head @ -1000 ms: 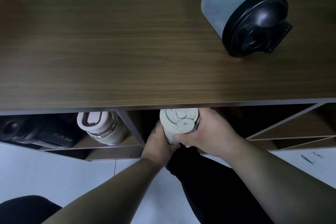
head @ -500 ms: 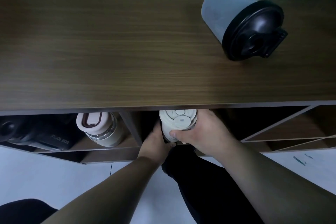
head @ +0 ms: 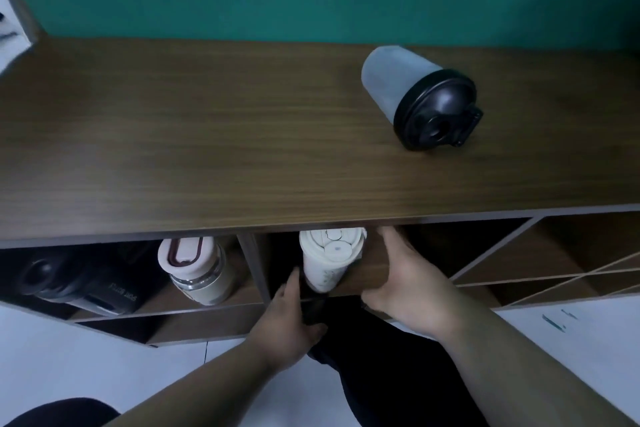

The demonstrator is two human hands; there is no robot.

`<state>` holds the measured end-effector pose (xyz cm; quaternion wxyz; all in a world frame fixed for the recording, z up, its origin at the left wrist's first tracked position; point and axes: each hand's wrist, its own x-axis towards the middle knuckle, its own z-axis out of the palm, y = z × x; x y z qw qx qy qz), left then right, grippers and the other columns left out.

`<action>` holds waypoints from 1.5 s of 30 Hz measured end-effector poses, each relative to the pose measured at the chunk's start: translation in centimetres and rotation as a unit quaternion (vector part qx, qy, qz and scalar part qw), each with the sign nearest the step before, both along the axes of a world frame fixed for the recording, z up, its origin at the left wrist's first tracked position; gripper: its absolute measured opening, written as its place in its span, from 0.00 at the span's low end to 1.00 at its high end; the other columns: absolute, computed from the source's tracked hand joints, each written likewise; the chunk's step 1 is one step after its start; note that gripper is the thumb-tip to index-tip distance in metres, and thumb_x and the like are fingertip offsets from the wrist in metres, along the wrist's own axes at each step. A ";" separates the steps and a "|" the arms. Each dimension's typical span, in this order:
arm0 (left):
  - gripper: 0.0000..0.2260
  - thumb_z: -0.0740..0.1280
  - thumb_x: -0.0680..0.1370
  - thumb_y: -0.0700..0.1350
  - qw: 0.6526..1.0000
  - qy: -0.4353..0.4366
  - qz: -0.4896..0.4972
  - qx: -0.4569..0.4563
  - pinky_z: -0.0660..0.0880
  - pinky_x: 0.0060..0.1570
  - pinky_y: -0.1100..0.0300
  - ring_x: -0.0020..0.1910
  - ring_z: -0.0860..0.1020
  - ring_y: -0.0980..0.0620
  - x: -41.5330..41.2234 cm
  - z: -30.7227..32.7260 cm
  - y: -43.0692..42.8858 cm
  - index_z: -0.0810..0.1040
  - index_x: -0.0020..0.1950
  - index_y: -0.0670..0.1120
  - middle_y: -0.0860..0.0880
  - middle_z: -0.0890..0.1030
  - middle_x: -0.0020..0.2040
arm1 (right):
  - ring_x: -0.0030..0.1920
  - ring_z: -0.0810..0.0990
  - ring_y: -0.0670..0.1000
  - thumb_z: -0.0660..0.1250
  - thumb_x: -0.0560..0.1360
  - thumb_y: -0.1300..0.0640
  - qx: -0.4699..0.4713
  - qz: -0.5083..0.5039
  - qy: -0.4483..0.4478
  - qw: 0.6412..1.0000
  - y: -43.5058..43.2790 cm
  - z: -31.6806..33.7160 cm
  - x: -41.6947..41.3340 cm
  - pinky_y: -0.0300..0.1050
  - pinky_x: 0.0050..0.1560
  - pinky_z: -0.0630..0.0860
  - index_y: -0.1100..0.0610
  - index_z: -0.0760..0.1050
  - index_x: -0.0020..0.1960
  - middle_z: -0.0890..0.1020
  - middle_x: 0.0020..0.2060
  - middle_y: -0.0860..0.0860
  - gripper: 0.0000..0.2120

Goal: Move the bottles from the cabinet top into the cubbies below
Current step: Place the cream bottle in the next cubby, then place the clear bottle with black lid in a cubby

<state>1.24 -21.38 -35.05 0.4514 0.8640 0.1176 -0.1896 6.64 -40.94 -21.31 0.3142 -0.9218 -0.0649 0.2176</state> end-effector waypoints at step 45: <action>0.10 0.73 0.79 0.43 0.953 -0.179 -0.040 -0.240 0.78 0.59 0.65 0.54 0.86 0.56 -5.5 12.8 2.1 0.86 0.52 0.60 0.57 0.88 0.53 | 0.55 0.78 0.40 0.74 0.72 0.55 0.303 -0.277 -0.260 0.874 -1.2 10.7 -5.0 0.45 0.62 0.74 0.42 0.64 0.74 0.74 0.57 0.36 0.35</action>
